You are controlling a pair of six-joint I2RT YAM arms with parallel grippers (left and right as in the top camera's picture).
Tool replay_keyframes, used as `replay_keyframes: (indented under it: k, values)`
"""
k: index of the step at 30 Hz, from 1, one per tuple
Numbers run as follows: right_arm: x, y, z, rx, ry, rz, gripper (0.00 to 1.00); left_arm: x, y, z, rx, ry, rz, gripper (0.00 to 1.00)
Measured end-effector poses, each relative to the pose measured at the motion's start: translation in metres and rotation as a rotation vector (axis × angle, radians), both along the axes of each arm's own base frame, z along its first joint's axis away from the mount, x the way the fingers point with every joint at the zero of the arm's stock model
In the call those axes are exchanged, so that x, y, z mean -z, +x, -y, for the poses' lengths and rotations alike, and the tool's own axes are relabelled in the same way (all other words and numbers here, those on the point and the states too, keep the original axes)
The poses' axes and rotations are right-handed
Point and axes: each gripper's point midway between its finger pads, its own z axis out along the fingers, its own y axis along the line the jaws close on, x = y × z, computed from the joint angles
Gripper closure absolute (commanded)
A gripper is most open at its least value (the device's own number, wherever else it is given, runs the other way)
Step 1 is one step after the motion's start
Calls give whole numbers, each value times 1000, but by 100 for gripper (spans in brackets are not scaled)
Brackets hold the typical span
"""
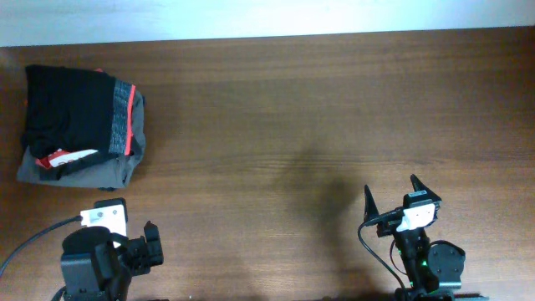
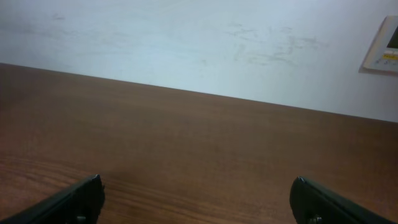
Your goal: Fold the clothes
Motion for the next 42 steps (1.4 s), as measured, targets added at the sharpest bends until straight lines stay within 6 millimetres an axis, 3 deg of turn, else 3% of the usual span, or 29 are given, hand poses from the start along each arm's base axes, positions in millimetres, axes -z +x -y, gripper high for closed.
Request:
replay_keyframes:
  k: [33, 42]
  values:
    - [0, 0, 0, 0, 0, 0, 1, 3, -3, 0, 0, 0, 12, 1]
    - [0, 0, 0, 0, 0, 0, 1, 17, 13, 5, 25, -7, 246, 1]
